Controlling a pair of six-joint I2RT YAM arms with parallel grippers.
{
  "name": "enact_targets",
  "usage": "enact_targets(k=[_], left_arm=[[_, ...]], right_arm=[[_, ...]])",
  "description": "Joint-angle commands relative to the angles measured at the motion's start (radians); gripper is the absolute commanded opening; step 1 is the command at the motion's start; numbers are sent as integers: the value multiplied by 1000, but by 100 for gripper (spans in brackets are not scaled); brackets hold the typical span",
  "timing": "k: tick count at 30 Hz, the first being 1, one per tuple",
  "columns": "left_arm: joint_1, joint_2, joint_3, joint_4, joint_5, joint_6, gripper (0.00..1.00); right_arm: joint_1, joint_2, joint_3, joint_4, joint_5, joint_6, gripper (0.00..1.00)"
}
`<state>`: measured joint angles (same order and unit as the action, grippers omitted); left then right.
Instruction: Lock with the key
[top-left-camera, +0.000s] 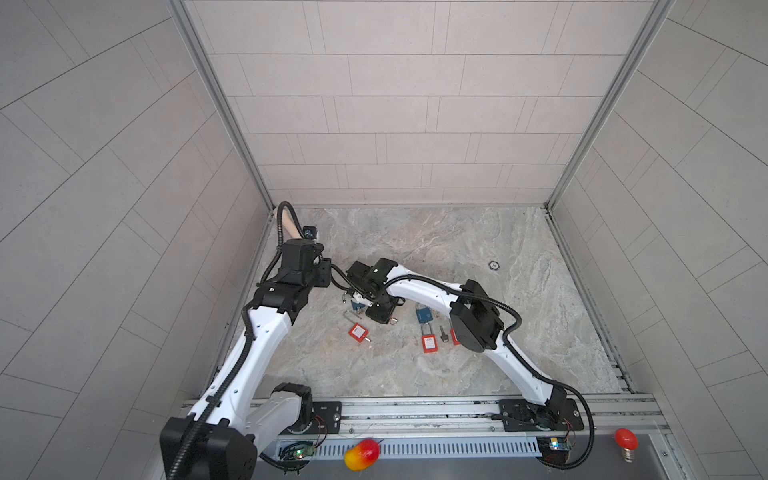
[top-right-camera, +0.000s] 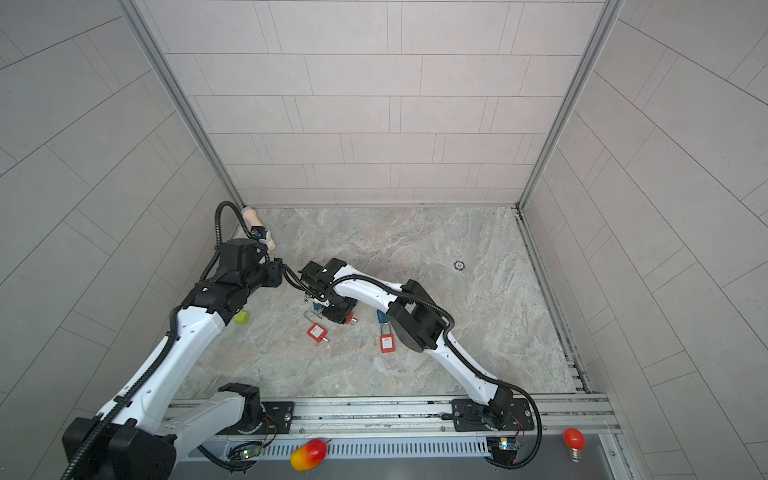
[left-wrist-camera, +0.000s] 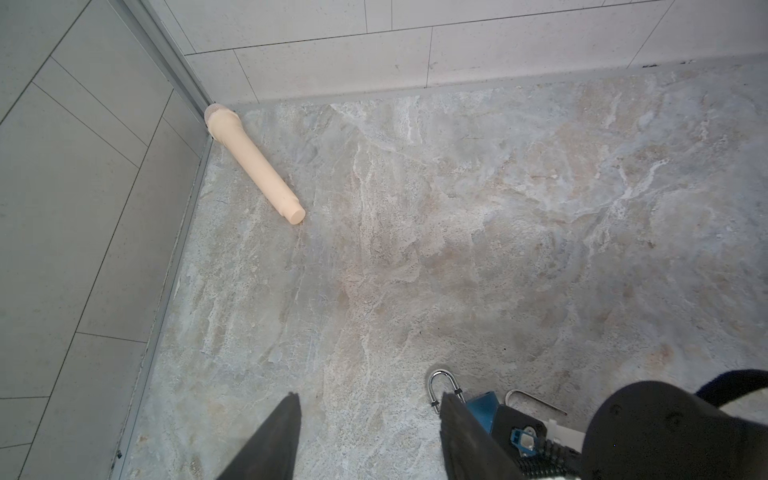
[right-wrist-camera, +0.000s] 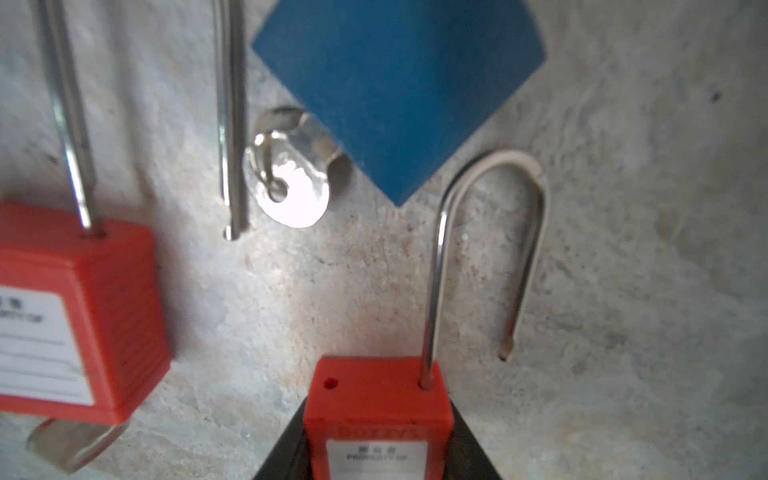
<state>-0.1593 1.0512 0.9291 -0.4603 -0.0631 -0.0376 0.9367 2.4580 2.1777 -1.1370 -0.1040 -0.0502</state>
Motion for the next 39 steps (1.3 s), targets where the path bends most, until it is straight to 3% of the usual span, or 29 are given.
enact_targets(k=[1,6,10,13,17,25,29,33,39], left_arm=[[-6,-12,10,15,39,-22,60],[-5,-5,13,29,112,-26,60],[-5,7,3,64,189,-45,61],[-5,23,3,98,325,-39,61],[-9,42,-18,203,659,6,61],[-99,-42,-164,440,909,-19,59],[-176,-74,-185,428,922,33,57],[-191,-86,-193,406,954,101,52],[-191,-90,-155,242,989,337,49]], right_arm=[[8,-38,-65,5,11,-22,32],[-31,-215,-246,121,-10,-58,23],[-89,-389,-393,197,-41,-102,21],[-122,-516,-499,243,-61,-165,20],[-143,-655,-603,283,-105,-260,20],[-171,-838,-706,353,-150,-351,19],[-174,-877,-703,332,-261,-398,19],[-174,-892,-699,309,-313,-419,19],[-174,-891,-680,267,-370,-448,19]])
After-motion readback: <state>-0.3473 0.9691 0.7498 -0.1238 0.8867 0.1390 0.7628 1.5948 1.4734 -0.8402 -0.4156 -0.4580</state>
